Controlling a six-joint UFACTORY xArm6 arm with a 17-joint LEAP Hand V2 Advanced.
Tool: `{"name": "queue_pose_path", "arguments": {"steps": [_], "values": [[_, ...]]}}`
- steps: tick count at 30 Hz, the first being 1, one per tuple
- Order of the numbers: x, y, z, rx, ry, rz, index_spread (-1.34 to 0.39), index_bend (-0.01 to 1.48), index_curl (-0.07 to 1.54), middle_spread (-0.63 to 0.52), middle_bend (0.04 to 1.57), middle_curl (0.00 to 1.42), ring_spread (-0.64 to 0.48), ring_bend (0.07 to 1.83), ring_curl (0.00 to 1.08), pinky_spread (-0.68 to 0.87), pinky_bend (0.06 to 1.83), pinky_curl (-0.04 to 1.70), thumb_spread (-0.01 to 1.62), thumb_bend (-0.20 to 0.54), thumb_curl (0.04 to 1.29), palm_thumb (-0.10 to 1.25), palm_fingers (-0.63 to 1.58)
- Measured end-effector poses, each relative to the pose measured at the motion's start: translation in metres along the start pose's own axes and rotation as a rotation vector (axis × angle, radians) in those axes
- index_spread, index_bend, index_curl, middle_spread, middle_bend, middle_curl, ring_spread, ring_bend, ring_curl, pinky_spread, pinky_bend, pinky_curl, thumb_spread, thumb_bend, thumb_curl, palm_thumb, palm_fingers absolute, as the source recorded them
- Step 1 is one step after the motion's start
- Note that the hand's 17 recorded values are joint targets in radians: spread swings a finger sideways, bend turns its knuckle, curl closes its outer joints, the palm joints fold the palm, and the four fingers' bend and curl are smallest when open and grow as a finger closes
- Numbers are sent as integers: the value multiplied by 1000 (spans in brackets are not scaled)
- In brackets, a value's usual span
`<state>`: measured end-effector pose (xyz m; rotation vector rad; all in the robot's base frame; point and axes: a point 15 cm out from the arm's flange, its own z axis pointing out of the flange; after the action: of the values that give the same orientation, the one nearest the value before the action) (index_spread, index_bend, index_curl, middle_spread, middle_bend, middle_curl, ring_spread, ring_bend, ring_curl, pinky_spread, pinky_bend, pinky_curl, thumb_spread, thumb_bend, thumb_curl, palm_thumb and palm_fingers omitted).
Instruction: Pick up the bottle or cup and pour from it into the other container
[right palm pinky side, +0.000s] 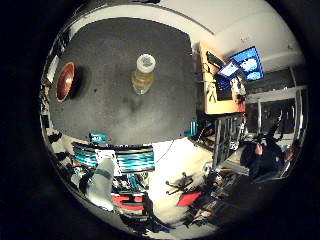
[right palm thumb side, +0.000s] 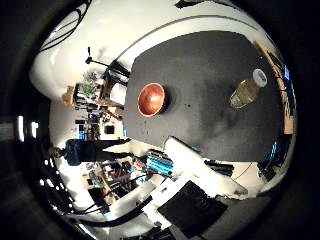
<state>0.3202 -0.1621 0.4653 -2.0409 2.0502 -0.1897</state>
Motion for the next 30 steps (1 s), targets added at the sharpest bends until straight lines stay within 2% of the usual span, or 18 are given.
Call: {"name": "queue_pose_path", "arguments": {"steps": [7,15,24,30], "values": [[41,6,-3,61,-53,80,-360,157,282,-3,206,329,165,290,258,448,662,52,1019,-32,304,508,221],[95,14,22,98,-152,166,-312,154,263,40,215,338,178,335,262,444,742,44,997,-30,291,427,162],[168,25,79,180,-286,247,-286,159,270,49,217,338,177,350,260,437,766,28,988,-26,299,423,140],[195,30,115,221,-381,278,-273,157,274,49,225,338,173,362,260,434,770,21,986,-28,299,428,137]]}}
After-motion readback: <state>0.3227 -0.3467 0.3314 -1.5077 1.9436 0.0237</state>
